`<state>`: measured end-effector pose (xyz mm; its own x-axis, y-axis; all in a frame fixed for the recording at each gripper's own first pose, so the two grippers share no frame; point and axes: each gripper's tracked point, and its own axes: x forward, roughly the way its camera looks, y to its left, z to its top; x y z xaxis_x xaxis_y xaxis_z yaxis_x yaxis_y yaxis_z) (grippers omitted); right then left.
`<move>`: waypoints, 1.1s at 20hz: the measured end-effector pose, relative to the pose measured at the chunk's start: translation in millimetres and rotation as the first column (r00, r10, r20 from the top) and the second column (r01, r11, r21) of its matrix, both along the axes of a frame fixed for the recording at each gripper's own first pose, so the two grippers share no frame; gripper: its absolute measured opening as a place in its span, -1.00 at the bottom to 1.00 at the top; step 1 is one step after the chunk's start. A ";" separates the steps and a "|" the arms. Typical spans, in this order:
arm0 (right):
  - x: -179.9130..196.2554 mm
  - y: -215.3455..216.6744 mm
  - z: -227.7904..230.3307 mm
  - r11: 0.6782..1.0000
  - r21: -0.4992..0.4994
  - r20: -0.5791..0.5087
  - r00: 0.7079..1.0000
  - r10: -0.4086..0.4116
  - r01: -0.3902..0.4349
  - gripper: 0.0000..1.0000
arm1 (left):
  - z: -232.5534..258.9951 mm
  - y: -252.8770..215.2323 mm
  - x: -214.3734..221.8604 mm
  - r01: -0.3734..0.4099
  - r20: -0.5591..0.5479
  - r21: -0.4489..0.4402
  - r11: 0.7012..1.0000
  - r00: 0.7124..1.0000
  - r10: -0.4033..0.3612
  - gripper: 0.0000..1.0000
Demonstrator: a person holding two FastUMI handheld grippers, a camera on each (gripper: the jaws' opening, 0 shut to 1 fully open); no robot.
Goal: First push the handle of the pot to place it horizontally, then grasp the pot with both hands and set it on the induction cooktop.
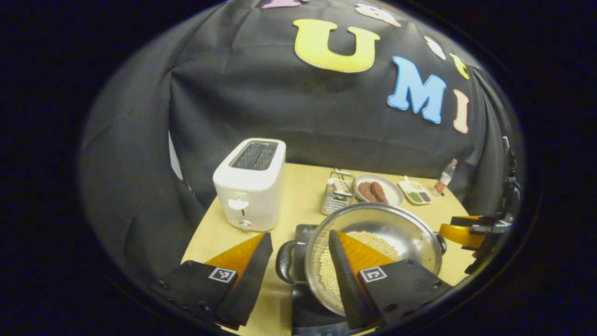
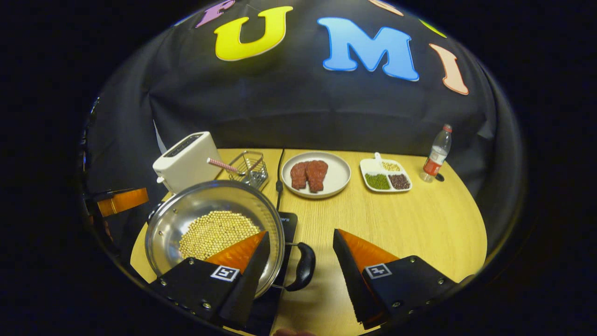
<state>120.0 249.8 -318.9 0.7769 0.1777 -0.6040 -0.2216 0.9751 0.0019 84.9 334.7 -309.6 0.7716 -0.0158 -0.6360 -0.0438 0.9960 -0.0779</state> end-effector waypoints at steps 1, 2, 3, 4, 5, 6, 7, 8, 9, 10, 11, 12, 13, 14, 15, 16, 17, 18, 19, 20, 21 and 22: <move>2.0 -5.6 19.7 1.000 0.004 0.048 0.999 0.011 -0.011 0.65 | 22.0 -13.9 -2.0 0.004 0.040 0.008 1.000 0.999 -0.004 0.65; 3.3 -13.7 40.4 1.000 0.007 0.096 0.995 0.020 -0.021 0.65 | 40.2 -28.5 -3.2 0.009 0.076 0.022 1.000 0.997 -0.011 0.64; 2.8 -21.7 61.2 0.999 0.018 0.137 0.990 0.026 -0.029 0.65 | 54.8 -49.8 -1.2 0.016 0.111 0.033 0.999 0.994 -0.019 0.63; 2.2 -31.2 81.5 0.999 0.028 0.175 0.984 0.025 -0.030 0.65 | 74.2 -71.2 -1.5 0.014 0.144 0.033 0.999 0.989 -0.019 0.63; -0.3 -43.2 101.5 0.999 0.037 0.209 0.978 0.018 -0.026 0.65 | 94.7 -98.0 -4.3 0.022 0.182 0.022 1.000 0.983 -0.026 0.63; -2.3 -58.4 119.7 0.999 0.040 0.238 0.971 0.001 -0.011 0.65 | 117.4 -124.7 -5.8 0.030 0.227 0.015 0.999 0.973 -0.033 0.64; -5.8 -73.2 138.1 0.999 0.052 0.266 0.964 -0.015 0.002 0.65 | 137.2 -147.8 -8.4 0.038 0.265 0.014 0.999 0.963 -0.040 0.64; -8.7 -87.5 156.3 0.998 0.070 0.292 0.956 -0.031 0.012 0.65 | 154.8 -170.4 -11.8 0.044 0.299 0.008 0.999 0.953 -0.044 0.66; -13.7 -101.2 174.0 0.996 0.087 0.323 0.945 -0.051 0.025 0.65 | 173.2 -198.1 -13.4 0.057 0.334 -0.006 0.998 0.941 -0.051 0.66; -19.9 -117.2 191.8 0.995 0.098 0.349 0.935 -0.068 0.036 0.65 | 192.2 -224.9 -14.1 0.070 0.367 -0.026 0.997 0.929 -0.055 0.63; -26.0 -133.4 207.4 0.993 0.106 0.375 0.923 -0.084 0.047 0.65 | 210.1 -249.8 -17.1 0.086 0.401 -0.035 0.996 0.914 -0.064 0.63; -31.2 -150.1 224.6 0.991 0.115 0.403 0.910 -0.103 0.061 0.65 | 226.8 -270.6 -17.8 0.097 0.434 -0.028 0.995 0.898 -0.075 0.65; -36.9 -165.4 240.4 0.989 0.129 0.427 0.896 -0.121 0.072 0.65 | 244.3 -290.5 -18.9 0.105 0.467 -0.010 0.994 0.880 -0.088 0.66; -41.9 -177.9 254.1 0.986 0.148 0.441 0.887 -0.138 0.079 0.65 | 262.2 -308.6 -25.1 0.110 0.494 0.008 0.994 0.864 -0.100 0.65; -48.4 -187.0 264.2 0.983 0.168 0.450 0.881 -0.146 0.077 0.65 | 276.7 -325.3 -26.2 0.104 0.523 0.024 0.994 0.846 -0.101 0.60; -52.2 -195.8 272.7 0.982 0.175 0.458 0.878 -0.142 0.068 0.65 | 290.0 -341.1 -32.9 0.101 0.546 0.037 0.994 0.831 -0.105 0.67; -56.8 -206.7 280.3 0.983 0.171 0.468 0.873 -0.136 0.062 0.65 | 299.3 -353.7 -36.9 0.094 0.561 0.045 0.995 0.821 -0.103 0.73; -60.5 -216.2 287.0 0.985 0.164 0.479 0.868 -0.128 0.055 0.73 | 302.8 -367.3 -39.6 0.095 0.571 0.044 0.995 0.815 -0.103 0.79; -62.1 -221.9 294.1 0.986 0.161 0.498 0.860 -0.112 0.035 0.92 | 301.2 -380.6 -42.2 0.096 0.572 0.041 0.995 0.814 -0.102 0.85; -58.2 -230.1 302.8 0.988 0.153 0.508 0.855 -0.102 0.027 0.92 | 301.2 -389.8 -44.3 0.091 0.571 0.041 0.995 0.815 -0.098 0.91; -59.5 -236.2 301.9 0.990 0.141 0.515 0.853 -0.087 0.016 0.92 | 298.3 -396.2 -47.5 0.084 0.565 0.040 0.996 0.820 -0.092 0.97; -63.4 -239.5 301.7 0.991 0.135 0.516 0.854 -0.073 0.003 0.92 | 295.6 -400.1 -53.3 0.072 0.558 0.040 0.997 0.826 -0.082 0.97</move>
